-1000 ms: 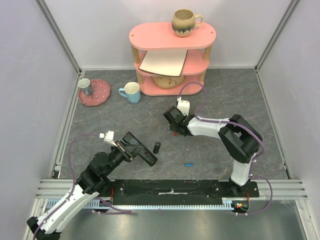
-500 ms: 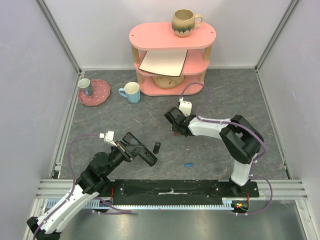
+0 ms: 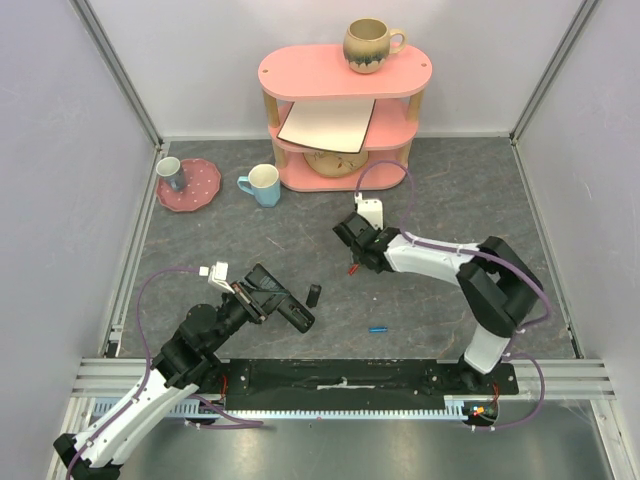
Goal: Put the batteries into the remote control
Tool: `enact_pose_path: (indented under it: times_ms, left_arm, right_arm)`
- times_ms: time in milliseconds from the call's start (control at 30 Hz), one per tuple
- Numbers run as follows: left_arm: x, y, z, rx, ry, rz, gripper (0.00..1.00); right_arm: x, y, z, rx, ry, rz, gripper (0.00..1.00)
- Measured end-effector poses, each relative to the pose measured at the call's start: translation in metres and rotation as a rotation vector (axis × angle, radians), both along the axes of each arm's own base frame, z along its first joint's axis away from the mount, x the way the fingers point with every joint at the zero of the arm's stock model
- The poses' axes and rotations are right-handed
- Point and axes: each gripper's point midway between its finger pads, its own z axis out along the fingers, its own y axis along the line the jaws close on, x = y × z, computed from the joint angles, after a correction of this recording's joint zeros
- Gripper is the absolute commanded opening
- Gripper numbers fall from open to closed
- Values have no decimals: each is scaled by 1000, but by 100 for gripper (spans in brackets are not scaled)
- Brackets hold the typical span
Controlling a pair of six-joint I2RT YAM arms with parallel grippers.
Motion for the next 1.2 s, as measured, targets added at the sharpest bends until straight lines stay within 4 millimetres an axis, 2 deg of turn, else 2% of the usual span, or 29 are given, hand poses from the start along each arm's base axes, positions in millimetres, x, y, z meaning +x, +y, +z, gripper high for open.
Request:
enact_pose_path:
  times_ms: [67, 133, 267, 367, 433, 533, 633, 733, 967, 1200]
  left_arm:
    - [0, 0, 0, 0, 0, 0, 2]
    - [0, 0, 0, 0, 0, -3, 2]
    - [-1, -1, 0, 0, 0, -6, 2]
    - [-1, -1, 2, -5, -5, -8, 2]
    - [-1, -2, 2, -7, -7, -13, 2]
    - [-2, -2, 3, -8, -8, -16, 2]
    - [-2, -2, 3, -9, -9, -19, 2]
    - [-2, -3, 5, -14, -14, -21, 2]
    - [-2, -3, 7, -19, -20, -21, 2]
    - [-2, -3, 4, -13, -12, -21, 2]
  right_arm:
    - [3, -6, 17, -42, -20, 48, 0]
    - [12, -10, 42, -73, -64, 111, 0]
    - [28, -2, 92, -100, -135, 307, 0]
    - [28, 8, 102, -149, -125, 483, 0]
    - [19, 10, 95, -188, -88, 596, 0]
    - [-3, 8, 69, -243, -11, 752, 0]
    - [-38, -4, 36, -275, 102, 873, 0]
    - [-60, -13, 22, -276, 175, 941, 0]
    - [-71, -11, 13, -247, 214, 986, 0]
    - [-79, -12, -13, -237, 307, 981, 0]
